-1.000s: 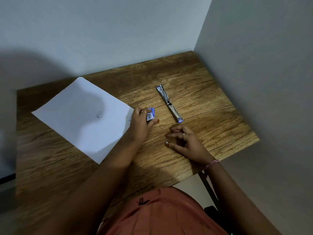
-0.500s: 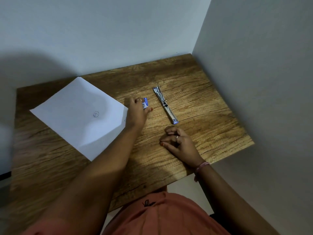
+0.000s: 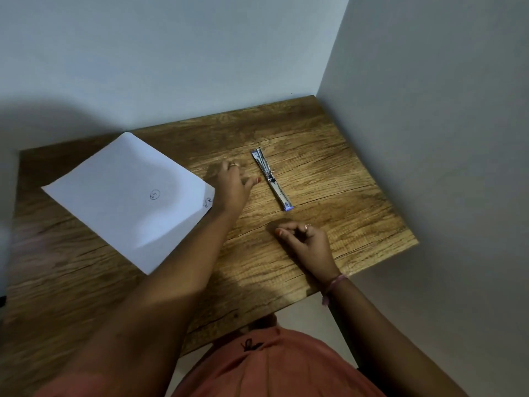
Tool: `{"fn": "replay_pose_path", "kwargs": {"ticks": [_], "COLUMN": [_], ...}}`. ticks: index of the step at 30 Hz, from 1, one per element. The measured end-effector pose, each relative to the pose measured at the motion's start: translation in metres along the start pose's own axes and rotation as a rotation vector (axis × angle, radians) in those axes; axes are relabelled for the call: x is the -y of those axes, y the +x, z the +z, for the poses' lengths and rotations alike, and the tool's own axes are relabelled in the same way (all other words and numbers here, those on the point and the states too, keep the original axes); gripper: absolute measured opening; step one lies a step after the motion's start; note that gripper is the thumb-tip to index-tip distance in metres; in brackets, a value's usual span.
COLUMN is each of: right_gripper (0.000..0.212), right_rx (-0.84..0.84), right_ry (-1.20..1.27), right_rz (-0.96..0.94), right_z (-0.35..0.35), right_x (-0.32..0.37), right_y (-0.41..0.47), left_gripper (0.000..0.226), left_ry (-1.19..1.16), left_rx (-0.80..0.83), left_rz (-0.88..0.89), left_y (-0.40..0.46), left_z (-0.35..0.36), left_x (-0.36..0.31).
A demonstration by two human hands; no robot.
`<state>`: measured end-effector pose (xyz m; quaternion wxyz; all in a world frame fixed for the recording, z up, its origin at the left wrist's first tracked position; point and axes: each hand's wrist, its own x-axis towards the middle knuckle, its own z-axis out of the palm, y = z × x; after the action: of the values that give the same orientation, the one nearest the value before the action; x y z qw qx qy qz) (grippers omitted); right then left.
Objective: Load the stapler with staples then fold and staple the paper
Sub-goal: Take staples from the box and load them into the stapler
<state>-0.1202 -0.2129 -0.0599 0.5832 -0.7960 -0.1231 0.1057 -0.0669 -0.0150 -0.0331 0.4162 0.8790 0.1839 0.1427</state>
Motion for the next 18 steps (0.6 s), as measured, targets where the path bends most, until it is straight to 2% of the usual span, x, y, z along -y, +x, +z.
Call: {"fn": "replay_pose_path", "kwargs": {"ticks": [2,6,8,11,18], "right_gripper": [0.011,0.010,0.011,0.015,0.018], "right_rx": [-0.056,-0.125,-0.149,-0.168,-0.240], "right_ry": [0.158,0.365,0.412,0.464,0.631], "right_rz": [0.098,0.177,0.188,0.202,0.264], "right_z": [-0.005,-0.015,-0.018,-0.020,-0.019], "right_x": [-0.001,-0.003,-0.003,-0.002,0.004], "right_y": [-0.003,-0.008,-0.010,-0.009,-0.004], "left_gripper": [0.034,0.040,0.042,0.033,0.019], "left_ry": [-0.022,-0.064,-0.061,-0.041,-0.039], "left_rx": [0.035,0.115,0.171,0.185,0.247], "left_rz": [0.002,-0.037,-0.068,-0.087,-0.014], "left_y": [0.002,0.005,0.007,0.010,0.012], "left_z": [0.008,0.024,0.029,0.032,0.031], "left_x": [-0.010,-0.022,-0.022,-0.018,-0.007]}}
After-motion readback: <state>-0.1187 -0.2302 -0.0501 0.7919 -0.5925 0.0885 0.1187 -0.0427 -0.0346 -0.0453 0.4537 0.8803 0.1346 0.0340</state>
